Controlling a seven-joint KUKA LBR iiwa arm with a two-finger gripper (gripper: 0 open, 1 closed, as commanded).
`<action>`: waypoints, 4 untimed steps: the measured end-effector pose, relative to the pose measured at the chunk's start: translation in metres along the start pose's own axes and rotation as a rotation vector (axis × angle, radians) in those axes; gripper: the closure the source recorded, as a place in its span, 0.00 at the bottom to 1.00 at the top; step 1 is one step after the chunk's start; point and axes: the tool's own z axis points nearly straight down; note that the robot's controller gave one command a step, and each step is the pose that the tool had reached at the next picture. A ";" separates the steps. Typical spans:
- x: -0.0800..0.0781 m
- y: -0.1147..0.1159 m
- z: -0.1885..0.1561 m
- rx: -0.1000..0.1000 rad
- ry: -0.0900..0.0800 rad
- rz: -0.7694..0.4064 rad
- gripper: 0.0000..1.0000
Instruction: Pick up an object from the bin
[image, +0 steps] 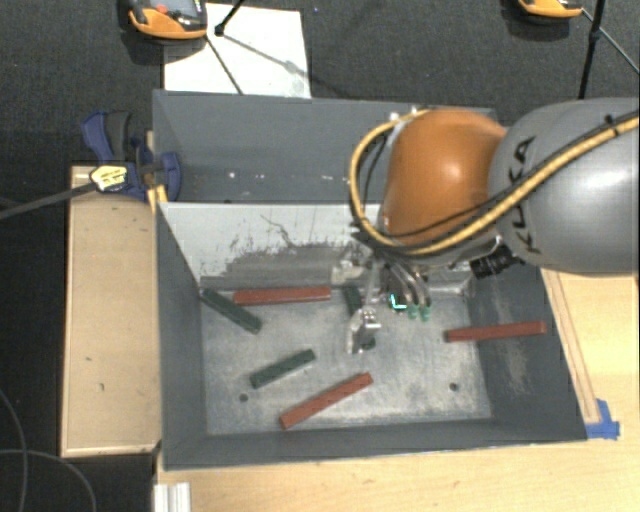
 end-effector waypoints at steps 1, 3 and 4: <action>-0.002 0.000 -0.004 -0.001 -0.008 0.003 0.00; 0.014 0.022 0.097 0.000 -0.012 -0.167 0.00; -0.016 0.035 0.129 -0.002 -0.020 -0.306 1.00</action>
Offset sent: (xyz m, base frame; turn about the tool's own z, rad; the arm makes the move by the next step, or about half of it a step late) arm -0.0199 0.0307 -0.1309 -0.2351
